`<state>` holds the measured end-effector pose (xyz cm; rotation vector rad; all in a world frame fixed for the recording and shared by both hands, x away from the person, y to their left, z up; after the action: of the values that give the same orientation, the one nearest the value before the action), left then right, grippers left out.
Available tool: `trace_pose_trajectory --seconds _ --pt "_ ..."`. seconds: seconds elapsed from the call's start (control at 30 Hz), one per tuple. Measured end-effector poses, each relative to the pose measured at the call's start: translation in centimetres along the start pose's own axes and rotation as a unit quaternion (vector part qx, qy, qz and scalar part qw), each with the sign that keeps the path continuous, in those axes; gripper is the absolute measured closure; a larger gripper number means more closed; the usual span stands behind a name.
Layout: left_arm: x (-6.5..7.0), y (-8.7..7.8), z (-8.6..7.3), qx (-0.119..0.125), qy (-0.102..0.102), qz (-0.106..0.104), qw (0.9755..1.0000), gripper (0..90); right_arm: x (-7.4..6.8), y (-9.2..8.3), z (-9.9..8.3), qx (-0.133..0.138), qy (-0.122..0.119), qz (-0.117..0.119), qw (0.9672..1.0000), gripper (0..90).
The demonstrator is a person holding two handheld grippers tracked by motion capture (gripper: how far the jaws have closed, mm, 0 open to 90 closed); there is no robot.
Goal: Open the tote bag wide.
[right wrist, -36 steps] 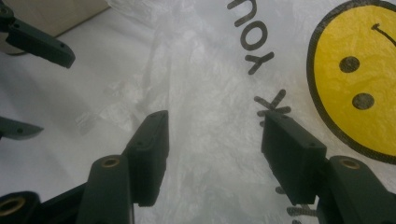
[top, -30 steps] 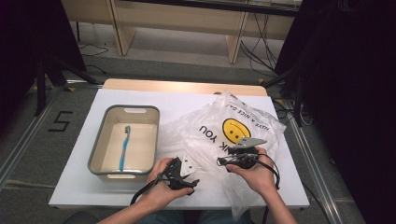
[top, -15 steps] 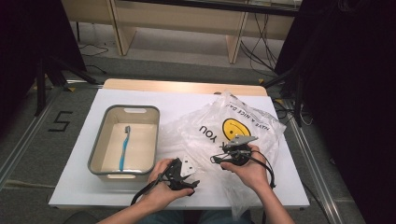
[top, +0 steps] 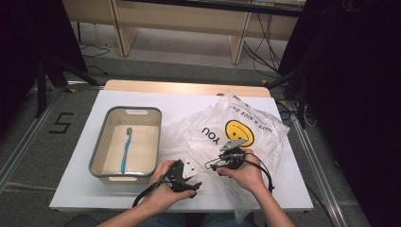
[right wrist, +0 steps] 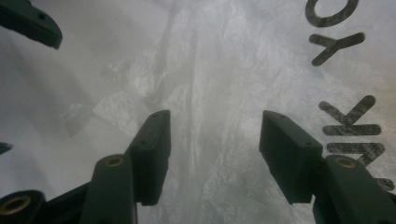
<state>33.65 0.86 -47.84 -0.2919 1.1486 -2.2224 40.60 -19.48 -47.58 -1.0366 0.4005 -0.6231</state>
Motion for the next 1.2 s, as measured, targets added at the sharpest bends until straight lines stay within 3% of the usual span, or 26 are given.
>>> trace_pose_trajectory --seconds 0.2,0.27,0.37,0.67,0.87,1.2 --pt "0.0 -0.1 0.0 0.000 0.001 0.000 1.0000 32.4 -0.1 0.5 -0.1 -0.014 0.002 0.007 0.9999 57.9" --pt "0.1 0.0 0.1 -0.002 0.003 -0.001 1.0000 32.4 0.0 0.6 -0.1 -0.012 0.016 0.016 0.9997 63.5" --pt "0.1 0.1 0.1 -0.002 0.004 -0.001 1.0000 32.4 0.1 0.6 -0.1 -0.013 0.021 0.019 0.9995 66.6" --pt "0.1 0.1 0.1 -0.003 0.004 0.001 1.0000 32.4 0.6 0.8 -0.7 -0.006 0.051 0.040 0.9979 87.9" --pt "0.0 0.1 0.1 -0.001 0.000 0.001 1.0000 33.0 0.4 0.6 -0.6 0.000 0.052 0.039 0.9979 90.0" --pt "-0.3 0.2 0.7 0.009 -0.004 0.008 0.9999 42.2 0.4 -2.0 0.1 0.050 0.049 0.021 0.9973 90.0"
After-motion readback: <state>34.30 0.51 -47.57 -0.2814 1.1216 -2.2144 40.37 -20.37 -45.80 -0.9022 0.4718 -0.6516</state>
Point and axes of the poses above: each handheld gripper's, and its own axes: y roughly forward along the jaws, z roughly out of its top, x roughly to its right, the point moved 1 cm from there along y, roughly forward along the jaws, and after that the axes turned 10 degrees about -x, right-handed, at the moved point
